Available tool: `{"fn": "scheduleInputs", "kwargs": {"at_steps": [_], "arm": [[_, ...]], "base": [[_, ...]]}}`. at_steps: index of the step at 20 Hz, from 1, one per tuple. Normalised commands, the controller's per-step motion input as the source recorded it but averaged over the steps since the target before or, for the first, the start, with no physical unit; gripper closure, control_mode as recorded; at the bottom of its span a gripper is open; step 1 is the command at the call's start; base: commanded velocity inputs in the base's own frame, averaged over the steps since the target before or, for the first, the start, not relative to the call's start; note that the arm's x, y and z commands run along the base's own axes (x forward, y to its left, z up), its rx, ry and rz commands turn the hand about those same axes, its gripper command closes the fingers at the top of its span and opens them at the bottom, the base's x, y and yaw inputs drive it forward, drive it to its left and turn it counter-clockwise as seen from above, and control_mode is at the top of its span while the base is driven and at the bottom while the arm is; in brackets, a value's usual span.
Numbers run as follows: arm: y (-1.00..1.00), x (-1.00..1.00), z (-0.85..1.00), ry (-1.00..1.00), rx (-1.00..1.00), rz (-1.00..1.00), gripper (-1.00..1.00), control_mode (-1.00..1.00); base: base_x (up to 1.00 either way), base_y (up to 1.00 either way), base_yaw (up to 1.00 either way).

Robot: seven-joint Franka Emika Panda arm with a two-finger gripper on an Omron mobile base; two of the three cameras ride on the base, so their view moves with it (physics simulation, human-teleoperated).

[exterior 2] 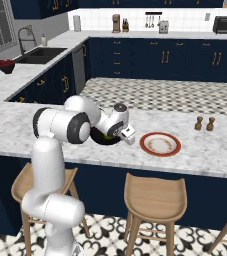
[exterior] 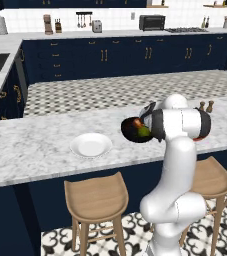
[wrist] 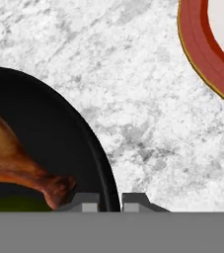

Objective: Pick the chicken drumstick and lime from their plates and place them in the bowl. Then put the bowl in the fridge.

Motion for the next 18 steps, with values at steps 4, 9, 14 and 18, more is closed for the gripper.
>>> {"fn": "scheduleInputs", "kwargs": {"at_steps": [4, 9, 14, 18], "arm": [[-0.01, -0.49, 0.63, -0.2, 0.0, -0.06, 1.0, -1.0], [-0.08, -0.86, 0.93, -0.16, 0.0, -0.06, 1.0, -1.0], [-0.29, -1.0, 0.81, -0.06, 0.0, -0.08, 1.0, -1.0], [-0.39, -1.0, 0.82, 0.07, 0.0, -0.04, 1.0, -1.0]], "base": [[0.0, 0.0, 0.0], [0.0, 0.0, 0.0], [0.0, 0.0, 0.0], [0.0, 0.0, 0.0]]}}
